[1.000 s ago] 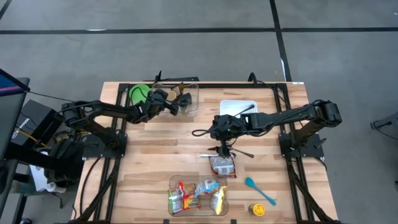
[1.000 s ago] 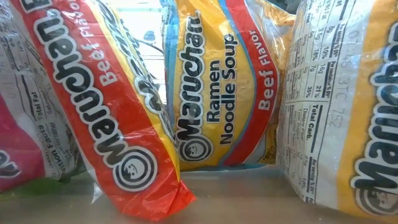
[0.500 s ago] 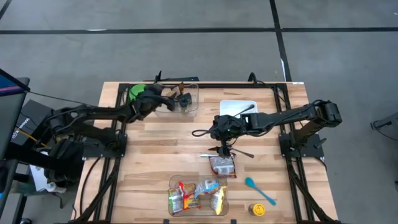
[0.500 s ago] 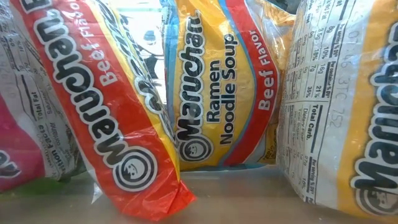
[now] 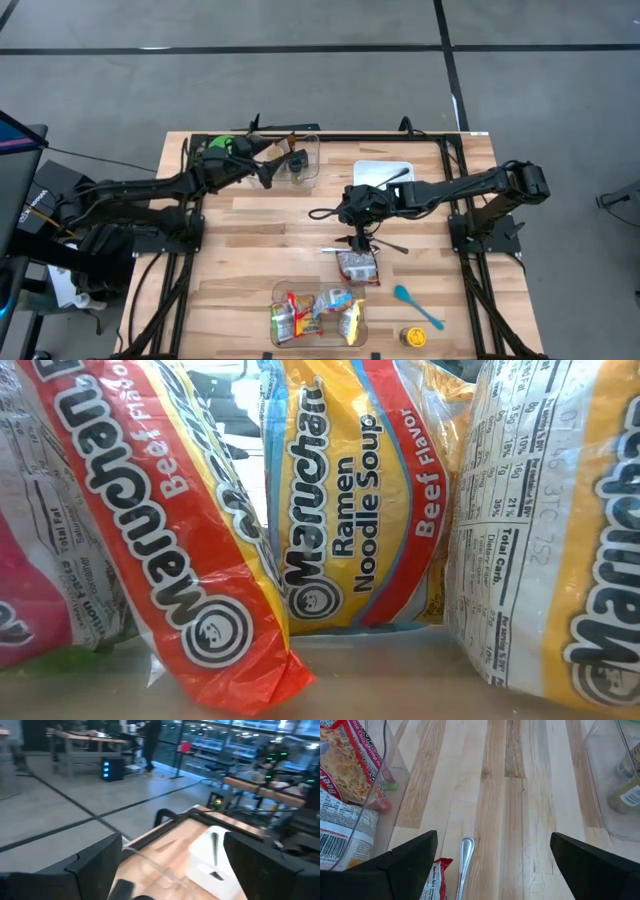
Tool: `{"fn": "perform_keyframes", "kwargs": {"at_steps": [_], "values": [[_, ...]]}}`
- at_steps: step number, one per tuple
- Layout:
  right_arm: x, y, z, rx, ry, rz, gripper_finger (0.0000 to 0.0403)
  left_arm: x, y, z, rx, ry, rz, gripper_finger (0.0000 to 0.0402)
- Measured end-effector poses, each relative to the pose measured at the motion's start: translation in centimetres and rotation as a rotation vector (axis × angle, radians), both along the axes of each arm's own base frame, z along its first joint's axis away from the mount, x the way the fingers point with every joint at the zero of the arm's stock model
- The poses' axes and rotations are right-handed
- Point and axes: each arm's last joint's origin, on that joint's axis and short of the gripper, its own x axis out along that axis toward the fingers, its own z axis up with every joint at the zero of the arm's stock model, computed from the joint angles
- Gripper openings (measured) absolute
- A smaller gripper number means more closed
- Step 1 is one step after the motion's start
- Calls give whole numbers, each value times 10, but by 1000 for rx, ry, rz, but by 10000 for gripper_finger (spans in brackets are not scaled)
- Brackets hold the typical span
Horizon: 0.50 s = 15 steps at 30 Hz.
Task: Pick & Place Food Item
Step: Put the red noodle pack into the bottom transparent bin
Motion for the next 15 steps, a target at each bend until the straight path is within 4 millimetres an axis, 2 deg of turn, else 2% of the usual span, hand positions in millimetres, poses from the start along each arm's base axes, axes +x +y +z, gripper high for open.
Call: {"fn": "perform_keyframes", "kwargs": {"at_steps": [4, 11, 15], "values": [[0, 0, 0, 0, 0, 0, 382, 2, -7, 1, 0, -3, -50, 305], [0, 0, 0, 0, 0, 0, 382, 4, -13, 1, 0, -3, -82, 203], [0, 0, 0, 0, 1, 0, 382, 4, -13, 1, 0, -3, -82, 168]]}}
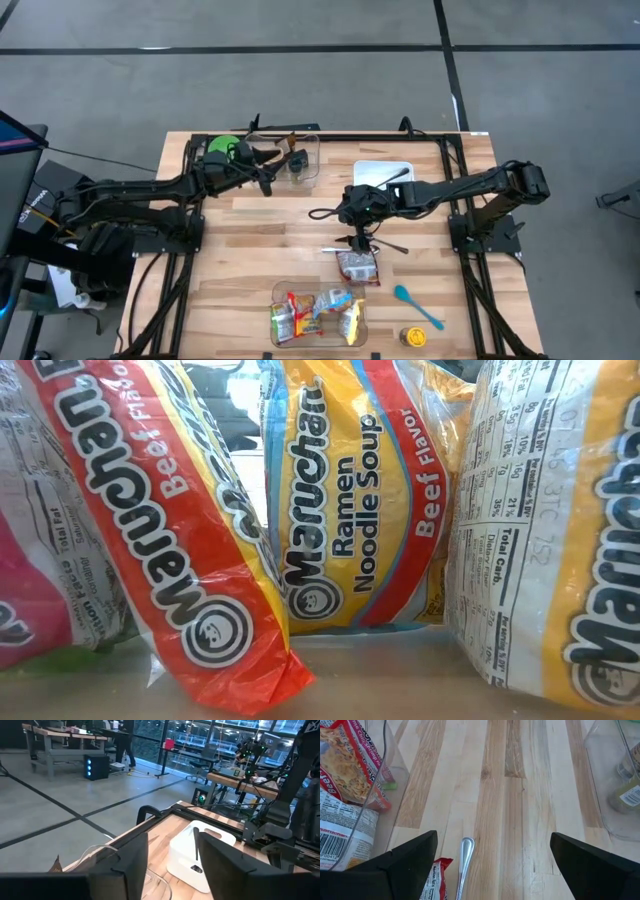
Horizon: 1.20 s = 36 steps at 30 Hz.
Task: Pick & Place Food Item
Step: Put the red noodle pack into the bottom transparent bin
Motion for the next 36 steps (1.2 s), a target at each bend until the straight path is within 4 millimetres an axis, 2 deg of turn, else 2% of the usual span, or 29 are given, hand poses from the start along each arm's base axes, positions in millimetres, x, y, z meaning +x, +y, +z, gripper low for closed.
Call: {"fn": "perform_keyframes", "kwargs": {"at_steps": [8, 17, 21, 28, 36], "values": [[0, 0, 0, 0, 2, -1, 382, 1, -3, -3, -31, 15, -21, 141], [-3, 0, -3, -1, 44, -1, 382, 8, -29, -7, 2, 70, -493, 145], [-7, 1, -3, -3, 77, 4, 382, 11, -45, -11, 27, 119, -588, 143], [-29, 12, 16, 22, 102, 14, 382, 13, -67, -11, 103, 140, -694, 145], [-61, 27, 46, 184, 92, -83, 382, 13, -70, -11, 119, 142, -708, 146]]}}
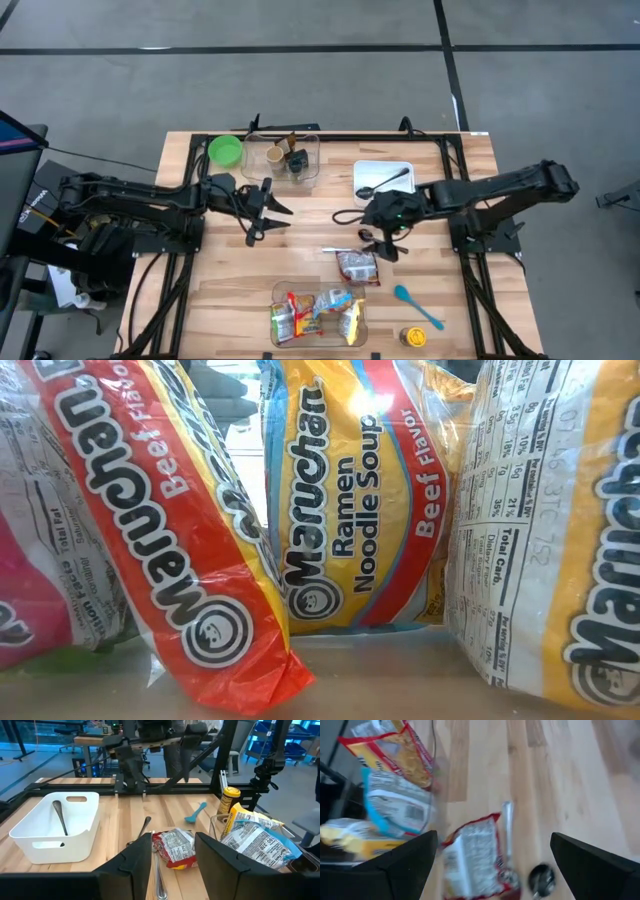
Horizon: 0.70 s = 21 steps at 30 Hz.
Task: Pick & Place Food Item
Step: Put the red noodle pack into the bottom transparent bin
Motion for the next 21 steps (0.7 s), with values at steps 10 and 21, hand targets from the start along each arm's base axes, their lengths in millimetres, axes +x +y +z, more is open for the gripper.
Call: {"fn": "perform_keyframes", "kwargs": {"at_steps": [10, 21], "values": [[-21, 44, 2, 9, 39, -61, 382, 0, 0, 0, 1, -3, 1, 146], [-56, 52, -13, -182, 201, -444, 382, 0, 0, 1, 1, -10, 1, 149]]}}
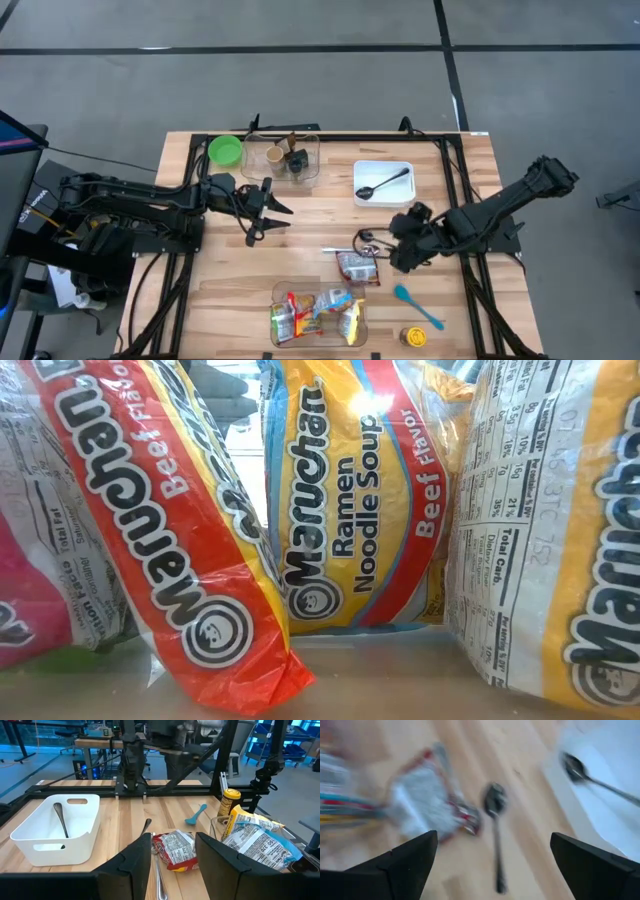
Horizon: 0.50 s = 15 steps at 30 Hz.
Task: Pick & Place Food Item
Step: Put the red noodle pack into the bottom transparent bin
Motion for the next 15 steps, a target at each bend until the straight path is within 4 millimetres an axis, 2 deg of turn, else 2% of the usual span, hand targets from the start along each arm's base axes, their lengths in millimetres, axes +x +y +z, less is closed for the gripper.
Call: {"fn": "perform_keyframes", "kwargs": {"at_steps": [4, 9, 15], "values": [[-7, -12, -14, -38, 59, -102, 382, 0, 0, 0, 0, 1, 0, 146], [-10, -29, -34, 9, 110, -155, 382, 0, 0, 0, -2, 2, 0, 146], [-7, -41, -53, 98, 108, -119, 382, 0, 0, 0, -3, 2, 1, 149]]}}
